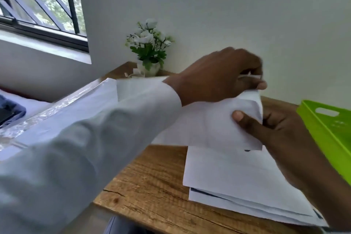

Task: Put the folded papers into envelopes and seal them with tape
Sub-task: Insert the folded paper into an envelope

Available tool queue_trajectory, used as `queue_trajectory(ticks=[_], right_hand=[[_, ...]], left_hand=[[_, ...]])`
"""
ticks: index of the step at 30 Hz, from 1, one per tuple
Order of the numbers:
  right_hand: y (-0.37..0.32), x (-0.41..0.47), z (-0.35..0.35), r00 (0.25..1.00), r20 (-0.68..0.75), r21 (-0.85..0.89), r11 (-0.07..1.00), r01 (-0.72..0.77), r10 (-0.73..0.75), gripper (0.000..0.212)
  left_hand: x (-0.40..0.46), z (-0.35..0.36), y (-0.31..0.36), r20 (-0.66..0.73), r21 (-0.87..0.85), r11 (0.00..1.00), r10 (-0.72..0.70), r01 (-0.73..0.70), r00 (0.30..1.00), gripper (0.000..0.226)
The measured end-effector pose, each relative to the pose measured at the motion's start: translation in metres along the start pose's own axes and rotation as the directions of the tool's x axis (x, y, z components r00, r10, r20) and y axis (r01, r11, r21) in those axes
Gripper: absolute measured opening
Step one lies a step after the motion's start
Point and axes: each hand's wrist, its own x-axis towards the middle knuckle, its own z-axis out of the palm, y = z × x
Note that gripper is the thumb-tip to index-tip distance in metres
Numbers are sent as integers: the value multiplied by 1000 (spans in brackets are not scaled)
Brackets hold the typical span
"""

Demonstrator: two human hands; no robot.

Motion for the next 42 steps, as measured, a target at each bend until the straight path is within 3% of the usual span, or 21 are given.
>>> queue_trajectory(ticks=[4, 8, 12, 14, 16, 18, 21, 24, 27, 31, 34, 38, 40, 42], right_hand=[[23, 6, -2, 970, 55, 186, 951, -245, 239, 30], [32, 20, -9, 955, 10, 244, 925, -290, 296, 29], [36, 37, -12, 936, -46, 357, 881, -310, 348, 13], [38, 47, -9, 928, -53, 364, 872, -326, 369, 10], [40, 57, -8, 923, -68, 350, 875, -334, 379, 11], [40, 67, -8, 924, -75, 296, 894, -338, 374, 9], [37, 81, -9, 935, -59, 192, 923, -333, 350, 11], [33, 89, -6, 949, -24, 63, 948, -311, 313, 14], [35, 88, 0, 957, 5, 38, 956, -290, 290, 11], [45, 78, -1, 941, 72, 5, 944, -331, 330, 19], [50, 70, -11, 914, 169, -72, 929, -362, 369, 33], [52, 60, -38, 848, 328, -114, 909, -402, 416, 29], [54, 57, -49, 857, 311, -92, 910, -404, 412, 36], [59, 55, -52, 906, 164, -27, 920, -392, 391, 46]], left_hand=[[-12, 20, -31, 177, -325, 924, -149, 200, 973, 7], [-12, 29, -53, 70, -465, 778, -444, 423, 893, 10], [-15, 40, -69, 66, -722, 435, -731, 539, 679, 12], [-21, 46, -74, 104, -775, 340, -763, 532, 639, 12], [-26, 49, -77, 100, -737, 389, -746, 552, 659, 5], [-28, 48, -80, 27, -632, 544, -697, 552, 717, 14], [-21, 42, -82, -95, -301, 808, -553, 506, 828, 27], [-11, 37, -77, -4, -149, 877, -462, 457, 887, 20], [-8, 40, -73, 71, -209, 850, -480, 484, 874, 12], [-17, 41, -75, 56, -360, 737, -595, 572, 802, 7], [-26, 35, -81, -10, -521, 587, -730, 619, 684, 10], [-48, 23, -94, 46, -692, 324, -872, 645, 488, 12], [-62, 19, -100, 79, -740, 252, -888, 624, 452, 7], [-75, 16, -105, 90, -731, 262, -878, 630, 470, 5]])
